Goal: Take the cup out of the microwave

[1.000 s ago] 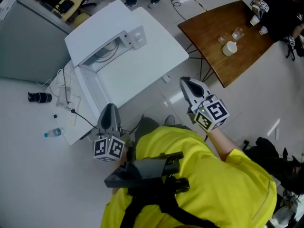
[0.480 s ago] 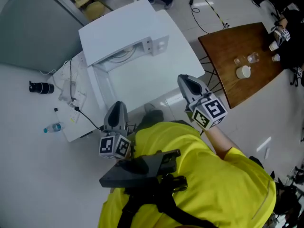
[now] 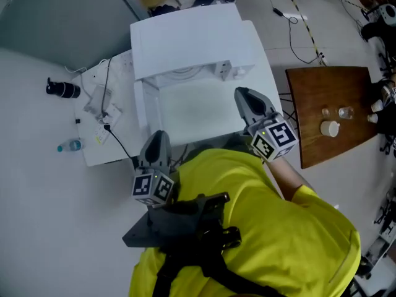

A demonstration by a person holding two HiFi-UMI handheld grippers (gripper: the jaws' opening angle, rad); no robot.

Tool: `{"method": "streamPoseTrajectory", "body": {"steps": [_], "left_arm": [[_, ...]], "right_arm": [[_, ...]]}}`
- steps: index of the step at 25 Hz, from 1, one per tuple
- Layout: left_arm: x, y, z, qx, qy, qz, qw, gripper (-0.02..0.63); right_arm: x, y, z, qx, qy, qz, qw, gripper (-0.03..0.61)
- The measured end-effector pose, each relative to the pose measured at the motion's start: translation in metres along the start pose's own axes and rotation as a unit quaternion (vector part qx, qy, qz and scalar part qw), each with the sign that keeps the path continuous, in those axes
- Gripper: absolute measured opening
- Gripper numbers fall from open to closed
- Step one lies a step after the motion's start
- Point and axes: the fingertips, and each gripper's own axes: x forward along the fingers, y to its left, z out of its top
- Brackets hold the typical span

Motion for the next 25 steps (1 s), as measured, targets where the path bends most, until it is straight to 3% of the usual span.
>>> {"method": "streamPoseTrajectory", "body": {"steps": [2, 5, 9, 12, 15, 17, 18, 19, 20, 21, 23, 25], "left_arm": [[0.000, 0.005, 0.000, -0.020, -0.008, 0.033, 0.9992, 0.034], [0.002, -0.005, -0.009, -0.017, -0.007, 0.053, 0.9984, 0.034], [0.028, -0.028, -0.017, -0.010, -0.008, 0.028, 0.9995, 0.034], [0.075, -0.034, -0.034, 0.048, -0.008, 0.025, 0.9985, 0.031], [0.139, -0.006, -0.067, 0.119, 0.017, 0.063, 0.9908, 0.028], [0.189, 0.012, -0.094, 0.142, 0.031, 0.065, 0.9873, 0.040], [0.217, 0.020, -0.108, 0.138, 0.042, 0.057, 0.9878, 0.151], [0.247, 0.027, -0.119, 0.130, 0.053, 0.049, 0.9890, 0.320], [0.275, 0.034, -0.126, 0.123, 0.061, 0.042, 0.9897, 0.398], [0.301, 0.041, -0.132, 0.122, 0.067, 0.040, 0.9895, 0.405], [0.340, 0.054, -0.140, 0.131, 0.074, 0.043, 0.9876, 0.519], [0.366, 0.060, -0.133, 0.139, 0.059, 0.048, 0.9873, 0.525]], "right_arm": [[0.012, -0.003, -0.005, 0.006, 0.016, 0.024, 1.000, 0.005], [0.020, -0.009, -0.011, -0.006, 0.034, 0.058, 0.998, 0.005], [0.020, -0.029, -0.013, 0.014, 0.043, 0.071, 0.996, 0.005], [0.016, -0.052, -0.019, 0.013, 0.053, 0.075, 0.996, 0.005], [0.018, -0.082, -0.040, 0.041, 0.072, 0.073, 0.994, 0.005], [0.021, -0.098, -0.058, 0.054, 0.089, 0.079, 0.991, 0.005], [0.024, -0.105, -0.066, 0.056, 0.098, 0.085, 0.990, 0.005], [0.028, -0.111, -0.073, 0.056, 0.105, 0.091, 0.989, 0.005], [0.033, -0.118, -0.078, 0.055, 0.110, 0.096, 0.988, 0.005], [0.038, -0.124, -0.081, 0.055, 0.111, 0.098, 0.987, 0.005], [0.041, -0.135, -0.088, 0.063, 0.111, 0.094, 0.987, 0.005], [0.038, -0.143, -0.096, 0.077, 0.112, 0.085, 0.987, 0.005]]}}
